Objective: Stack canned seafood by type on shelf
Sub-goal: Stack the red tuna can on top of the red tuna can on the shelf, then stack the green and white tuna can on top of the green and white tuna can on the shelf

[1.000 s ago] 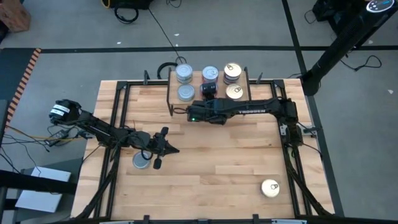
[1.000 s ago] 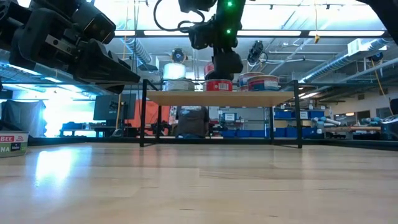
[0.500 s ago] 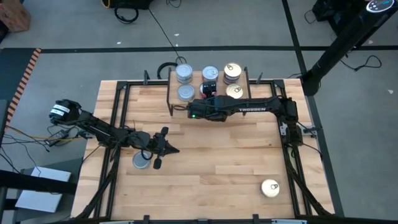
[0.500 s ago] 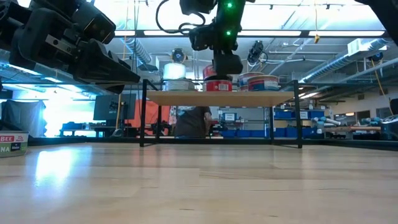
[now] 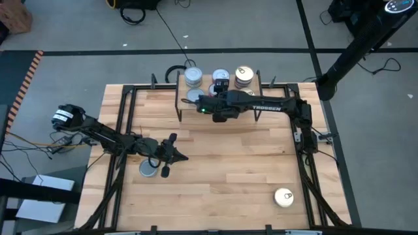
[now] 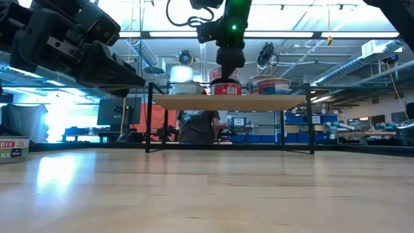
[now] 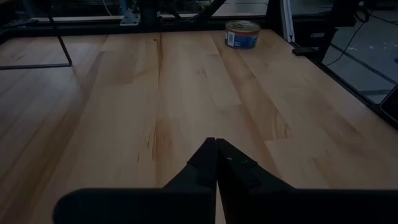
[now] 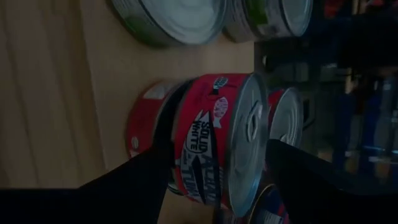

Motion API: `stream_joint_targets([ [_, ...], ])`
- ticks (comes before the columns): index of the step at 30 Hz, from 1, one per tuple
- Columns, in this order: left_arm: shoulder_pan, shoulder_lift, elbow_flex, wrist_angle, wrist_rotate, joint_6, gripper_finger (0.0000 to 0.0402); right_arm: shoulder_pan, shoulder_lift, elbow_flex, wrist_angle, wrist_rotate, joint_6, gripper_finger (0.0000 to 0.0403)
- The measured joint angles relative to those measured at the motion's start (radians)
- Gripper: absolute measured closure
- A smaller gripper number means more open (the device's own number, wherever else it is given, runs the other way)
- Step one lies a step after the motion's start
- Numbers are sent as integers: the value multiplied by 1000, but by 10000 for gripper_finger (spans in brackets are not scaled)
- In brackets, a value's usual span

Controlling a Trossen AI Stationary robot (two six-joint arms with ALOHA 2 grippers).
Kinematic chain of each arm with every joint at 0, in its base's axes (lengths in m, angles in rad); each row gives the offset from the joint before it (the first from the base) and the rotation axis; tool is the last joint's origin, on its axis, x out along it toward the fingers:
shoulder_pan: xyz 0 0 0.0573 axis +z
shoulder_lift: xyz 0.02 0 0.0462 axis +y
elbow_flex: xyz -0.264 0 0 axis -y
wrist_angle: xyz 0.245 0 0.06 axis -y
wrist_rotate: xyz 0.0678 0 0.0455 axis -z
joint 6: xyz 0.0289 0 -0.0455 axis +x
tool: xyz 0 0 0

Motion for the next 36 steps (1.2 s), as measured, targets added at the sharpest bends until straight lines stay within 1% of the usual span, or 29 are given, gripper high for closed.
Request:
stream_joint_targets([
  [6, 0, 0, 0, -9, 0, 0, 392, -18, 0, 1, -87, -70, 76, 131],
  [18, 0, 0, 0, -12, 0, 0, 392, 6, -30, 2, -92, -63, 90, 136],
  [21, 0, 0, 0, -26, 0, -8, 392, 30, -46, 2, -75, -62, 107, 144],
  [23, 0, 0, 0, -35, 0, -31, 392, 55, -57, 2, -43, -75, 133, 156],
  [26, 0, 0, 0, -36, 0, -56, 392, 96, -69, 2, -1, -135, 158, 187],
  [28, 0, 0, 0, -39, 0, -77, 392, 117, -73, 2, 16, -186, 171, 219],
  [32, 0, 0, 0, -48, 0, -79, 392, 138, -73, -40, 18, -280, 200, 304],
  [35, 0, 0, 0, -72, 0, -78, 392, 143, -73, -105, 69, -319, 210, 377],
  [36, 0, 0, 0, -80, 0, -78, 392, 147, -73, -126, 88, -335, 211, 389],
])
